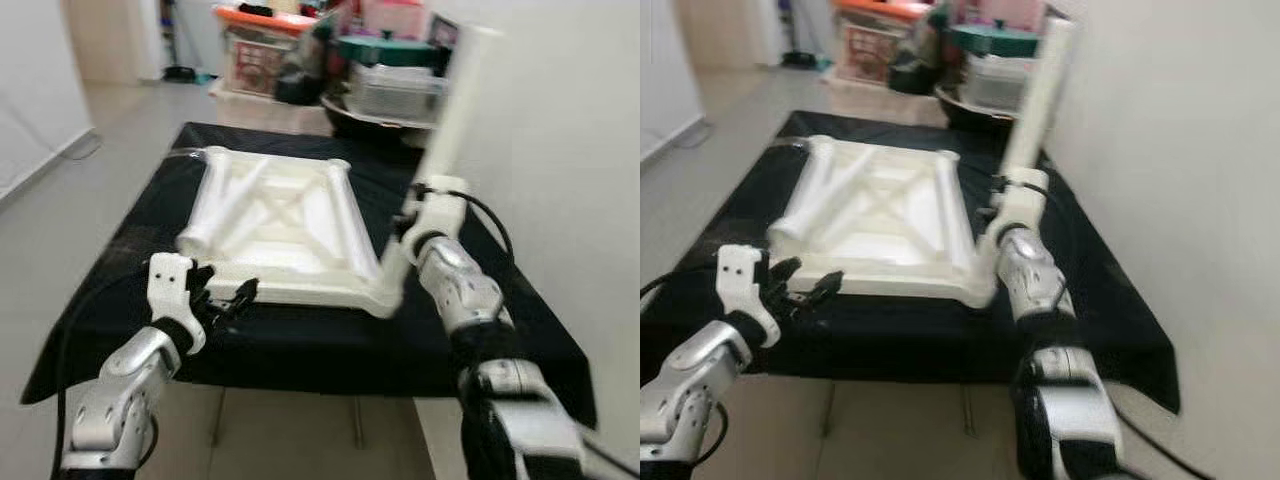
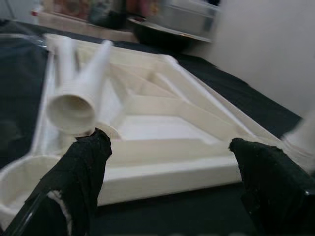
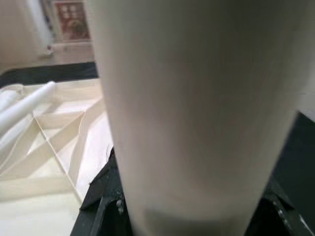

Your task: Building children table

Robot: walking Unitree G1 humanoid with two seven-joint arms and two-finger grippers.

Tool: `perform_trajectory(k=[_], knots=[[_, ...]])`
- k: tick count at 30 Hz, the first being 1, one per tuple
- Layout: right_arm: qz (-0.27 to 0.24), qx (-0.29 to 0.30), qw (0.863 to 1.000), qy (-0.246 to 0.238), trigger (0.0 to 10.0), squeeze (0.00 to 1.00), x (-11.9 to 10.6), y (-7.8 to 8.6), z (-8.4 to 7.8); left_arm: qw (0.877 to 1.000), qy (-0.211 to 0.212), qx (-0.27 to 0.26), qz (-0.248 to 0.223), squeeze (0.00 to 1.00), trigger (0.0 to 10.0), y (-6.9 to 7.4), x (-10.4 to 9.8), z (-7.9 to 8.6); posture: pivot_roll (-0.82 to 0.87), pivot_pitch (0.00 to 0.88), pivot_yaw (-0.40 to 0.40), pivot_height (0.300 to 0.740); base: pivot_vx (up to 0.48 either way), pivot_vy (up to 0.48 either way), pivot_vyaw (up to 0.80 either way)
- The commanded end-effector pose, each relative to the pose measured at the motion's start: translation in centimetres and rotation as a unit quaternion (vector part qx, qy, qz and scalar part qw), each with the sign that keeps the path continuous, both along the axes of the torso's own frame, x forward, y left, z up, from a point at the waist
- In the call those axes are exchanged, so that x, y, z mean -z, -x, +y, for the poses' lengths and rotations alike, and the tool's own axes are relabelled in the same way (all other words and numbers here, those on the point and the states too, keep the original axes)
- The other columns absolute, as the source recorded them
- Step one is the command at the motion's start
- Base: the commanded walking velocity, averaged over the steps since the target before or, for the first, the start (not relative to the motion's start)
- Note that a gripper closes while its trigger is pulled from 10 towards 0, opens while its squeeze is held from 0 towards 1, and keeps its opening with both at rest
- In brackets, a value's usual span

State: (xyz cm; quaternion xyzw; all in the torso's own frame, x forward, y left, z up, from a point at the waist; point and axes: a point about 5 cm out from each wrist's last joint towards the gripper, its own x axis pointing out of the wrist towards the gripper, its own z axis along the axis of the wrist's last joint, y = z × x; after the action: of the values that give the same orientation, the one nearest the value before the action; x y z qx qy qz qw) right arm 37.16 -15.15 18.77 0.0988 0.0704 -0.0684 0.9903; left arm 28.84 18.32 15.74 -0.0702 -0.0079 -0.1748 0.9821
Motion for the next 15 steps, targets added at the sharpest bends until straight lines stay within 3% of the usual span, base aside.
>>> perform_trajectory(k=[1, 2, 3, 4, 5, 6, 8, 9, 10, 11, 12, 14, 15], knots=[[0.073, -0.011, 0.997, -0.031, 0.0, 0.00, 2.7, 0.9, 0.5, 1.000, -0.001, 0.016, 0.004, 0.00, 10.0, -0.1, 0.1, -0.8, 0.15, 0.000, -0.146, 0.740, 0.000, 0.000, 0.00], [0.056, -0.057, 0.996, -0.029, 10.0, 0.00, 2.1, 1.5, 2.1, 1.000, 0.000, 0.016, 0.004, 0.00, 10.0, -0.1, 0.1, -0.8, 0.14, 0.000, -0.140, 0.740, 0.000, 0.000, 0.00], [0.036, -0.096, 0.994, -0.027, 10.0, 0.00, 1.4, 1.8, 3.2, 1.000, 0.000, 0.016, 0.005, 0.00, 10.0, -0.2, 0.1, -0.8, 0.13, 0.000, -0.130, 0.740, 0.000, 0.000, 0.00], [0.036, -0.096, 0.994, -0.027, 10.0, 0.00, 1.4, 1.8, 3.2, 1.000, 0.000, 0.016, 0.005, 0.00, 10.0, -0.2, 0.1, -0.8, 0.13, 0.000, -0.130, 0.740, 0.000, 0.000, 0.00], [0.009, -0.127, 0.992, -0.020, 10.0, 0.95, 0.6, 1.9, 3.8, 1.000, -0.001, 0.018, 0.005, 0.00, 10.0, -0.2, 0.1, -0.8, 0.13, 0.000, -0.130, 0.740, 0.000, 0.000, 0.00], [-0.011, -0.154, 0.988, -0.021, 10.0, 1.00, 0.1, 1.5, 3.9, 1.000, -0.002, 0.019, 0.005, 0.00, 10.0, -0.3, 0.1, -0.8, 0.13, 0.000, -0.135, 0.740, 0.000, 0.000, 0.00], [-0.020, -0.175, 0.984, -0.013, 10.0, 1.00, -0.2, 1.1, 3.7, 1.000, -0.003, 0.020, 0.004, 0.00, 10.0, -0.4, 0.1, -0.8, 0.13, 0.000, -0.135, 0.740, 0.000, 0.000, 0.00], [-0.028, -0.190, 0.981, 0.002, 10.0, 0.92, -0.6, 0.6, 3.4, 1.000, -0.003, 0.020, 0.004, 0.00, 10.0, -0.4, 0.1, -0.8, 0.13, 0.000, -0.135, 0.740, 0.000, 0.000, 0.00], [-0.028, -0.190, 0.981, 0.002, 10.0, 0.92, -0.6, 0.6, 3.4, 1.000, -0.003, 0.020, 0.004, 0.00, 10.0, -0.4, 0.1, -0.8, 0.13, 0.000, -0.135, 0.740, 0.000, 0.000, 0.00], [-0.052, -0.231, 0.972, 0.008, 10.0, 0.00, -1.4, -0.2, 2.7, 1.000, -0.003, 0.019, 0.003, 0.00, 10.0, -0.3, 0.1, -0.8, 0.13, 0.000, -0.136, 0.740, 0.000, 0.000, 0.00], [-0.067, -0.280, 0.958, 0.011, 10.0, 0.00, -1.8, -0.4, 2.5, 1.000, -0.002, 0.018, 0.003, 0.00, 10.0, -0.3, 0.2, -0.8, 0.13, 0.000, -0.136, 0.740, 0.000, 0.000, 0.00], [-0.073, -0.304, 0.950, 0.010, 10.0, 0.00, -2.0, -0.2, 2.4, 1.000, -0.001, 0.018, 0.003, 0.00, 10.0, -0.3, 0.2, -0.8, 0.13, 0.000, -0.136, 0.740, 0.000, 0.000, 0.00], [-0.089, -0.348, 0.933, 0.024, 10.0, 0.00, -2.1, 0.0, 1.9, 1.000, -0.001, 0.019, 0.003, 0.00, 10.0, -0.3, 0.2, -0.8, 0.13, 0.000, -0.139, 0.740, 0.000, 0.000, 0.00]])
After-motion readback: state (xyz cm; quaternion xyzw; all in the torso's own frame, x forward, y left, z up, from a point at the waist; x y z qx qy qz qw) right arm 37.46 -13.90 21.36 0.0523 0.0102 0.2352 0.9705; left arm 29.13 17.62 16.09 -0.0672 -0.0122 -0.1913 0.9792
